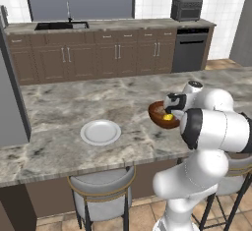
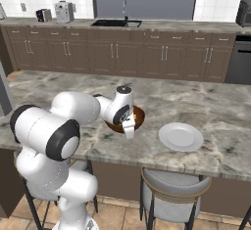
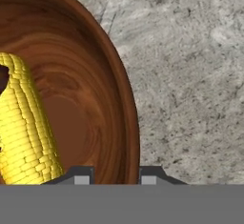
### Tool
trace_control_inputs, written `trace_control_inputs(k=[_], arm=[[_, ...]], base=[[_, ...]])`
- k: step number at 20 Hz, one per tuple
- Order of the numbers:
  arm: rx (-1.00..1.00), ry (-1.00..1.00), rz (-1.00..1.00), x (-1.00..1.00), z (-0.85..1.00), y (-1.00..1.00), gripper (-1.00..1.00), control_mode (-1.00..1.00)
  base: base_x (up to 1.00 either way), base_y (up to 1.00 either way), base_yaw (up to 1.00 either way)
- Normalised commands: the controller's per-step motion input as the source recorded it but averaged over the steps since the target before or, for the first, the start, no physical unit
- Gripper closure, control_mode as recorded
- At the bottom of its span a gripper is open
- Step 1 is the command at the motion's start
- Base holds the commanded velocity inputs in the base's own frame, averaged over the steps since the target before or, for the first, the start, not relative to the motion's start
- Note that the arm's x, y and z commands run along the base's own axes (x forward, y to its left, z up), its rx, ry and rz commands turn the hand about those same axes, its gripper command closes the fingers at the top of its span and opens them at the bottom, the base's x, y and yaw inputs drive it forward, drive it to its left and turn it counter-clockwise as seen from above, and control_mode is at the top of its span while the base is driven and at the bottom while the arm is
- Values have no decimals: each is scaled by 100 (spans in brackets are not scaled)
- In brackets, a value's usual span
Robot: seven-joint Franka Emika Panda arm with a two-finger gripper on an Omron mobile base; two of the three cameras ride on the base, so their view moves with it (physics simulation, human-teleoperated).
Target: Pick the chicken drumstick and corn from their plates and place them in the bowl. Then put the bowl in the fridge.
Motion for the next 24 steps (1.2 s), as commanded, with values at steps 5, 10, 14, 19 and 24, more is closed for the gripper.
trace_control_inputs(k=[5, 10, 14, 19, 24], arm=[[0, 0, -6, -8, 0, 10, 100, -100], [0, -15, -4, -35, 13, 1, 100, -100], [-1, -28, -2, -56, 16, 0, 100, -100], [-7, -39, 0, -50, 15, 1, 100, -100], [-18, -28, 0, -33, 18, 15, 100, -100]], base=[[0, 0, 0], [0, 0, 0], [0, 0, 0], [0, 0, 0], [0, 0, 0]])
